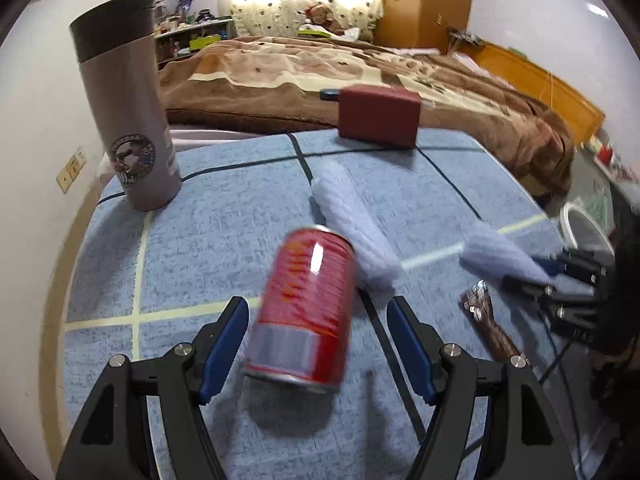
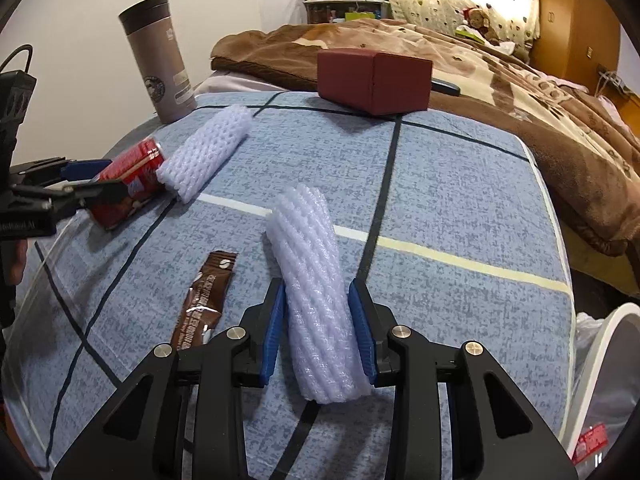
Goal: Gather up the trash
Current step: 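Grasp the white foam net sleeve with the right tool while the left tool grasps the red soda can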
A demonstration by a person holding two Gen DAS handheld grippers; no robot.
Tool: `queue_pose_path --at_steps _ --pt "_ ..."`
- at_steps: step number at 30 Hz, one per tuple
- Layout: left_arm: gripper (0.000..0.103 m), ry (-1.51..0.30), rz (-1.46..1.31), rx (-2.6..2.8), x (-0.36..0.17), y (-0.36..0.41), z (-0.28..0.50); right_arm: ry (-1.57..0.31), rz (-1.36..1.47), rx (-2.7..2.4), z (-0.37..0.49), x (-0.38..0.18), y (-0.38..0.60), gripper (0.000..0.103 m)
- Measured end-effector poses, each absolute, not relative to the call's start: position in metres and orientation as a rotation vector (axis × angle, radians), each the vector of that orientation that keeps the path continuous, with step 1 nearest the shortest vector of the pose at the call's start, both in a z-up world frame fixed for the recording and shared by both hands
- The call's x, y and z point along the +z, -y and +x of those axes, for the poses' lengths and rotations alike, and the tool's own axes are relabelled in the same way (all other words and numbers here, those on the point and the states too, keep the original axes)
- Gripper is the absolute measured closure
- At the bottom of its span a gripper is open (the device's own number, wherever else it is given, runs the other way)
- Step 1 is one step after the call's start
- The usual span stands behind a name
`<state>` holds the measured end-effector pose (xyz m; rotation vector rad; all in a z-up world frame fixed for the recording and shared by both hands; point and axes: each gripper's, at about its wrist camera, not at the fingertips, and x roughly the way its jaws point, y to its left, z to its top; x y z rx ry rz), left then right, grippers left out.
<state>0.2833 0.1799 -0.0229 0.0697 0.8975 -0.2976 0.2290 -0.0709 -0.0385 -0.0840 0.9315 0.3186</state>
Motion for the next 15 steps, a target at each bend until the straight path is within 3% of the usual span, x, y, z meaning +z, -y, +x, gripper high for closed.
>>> queue_pose_path --at_steps 3,9,15 --pt "0.032 -0.911 0.061 -0.261 -0.030 -0.181 0.291 -0.931 -0.077 0.318 0.229 -0.039 0.072 0.069" --pt "0.046 -0.940 0.046 -0.281 -0.039 -0.174 0.292 -0.930 -0.071 0.318 0.229 -0.038 0.072 0.071" --pt "0.046 -0.935 0.038 -0.223 -0.038 -0.169 0.284 -0.922 -0.047 0.316 0.226 -0.036 0.075 0.077"
